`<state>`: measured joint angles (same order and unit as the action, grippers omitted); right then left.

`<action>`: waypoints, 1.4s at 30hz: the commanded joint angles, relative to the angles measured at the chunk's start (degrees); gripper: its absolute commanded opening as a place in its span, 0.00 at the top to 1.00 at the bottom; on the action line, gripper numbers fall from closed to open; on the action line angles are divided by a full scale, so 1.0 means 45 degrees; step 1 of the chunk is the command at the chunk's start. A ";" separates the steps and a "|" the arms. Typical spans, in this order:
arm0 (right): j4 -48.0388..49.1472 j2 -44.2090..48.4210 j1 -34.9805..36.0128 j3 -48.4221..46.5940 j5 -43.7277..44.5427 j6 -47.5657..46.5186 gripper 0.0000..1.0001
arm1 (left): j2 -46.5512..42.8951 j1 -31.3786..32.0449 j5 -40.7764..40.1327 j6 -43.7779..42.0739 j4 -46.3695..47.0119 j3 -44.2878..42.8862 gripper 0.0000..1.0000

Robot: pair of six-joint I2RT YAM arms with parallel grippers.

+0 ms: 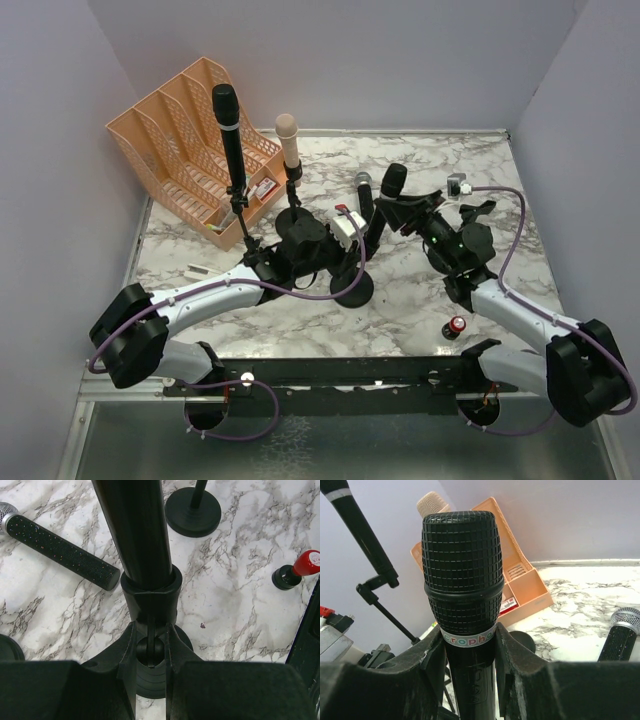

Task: Attach the microphones to the stand

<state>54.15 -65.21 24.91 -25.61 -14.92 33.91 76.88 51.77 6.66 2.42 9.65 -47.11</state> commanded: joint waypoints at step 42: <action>-0.4338 -0.2360 0.2141 0.2803 -0.2996 0.1950 0.95 | 0.0801 -0.0129 -0.2005 0.1368 0.1430 -0.0157 1.00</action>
<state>61.52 -70.24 28.58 -20.82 -10.66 36.62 77.32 51.88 3.64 7.18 10.83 -47.03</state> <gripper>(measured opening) 0.374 0.193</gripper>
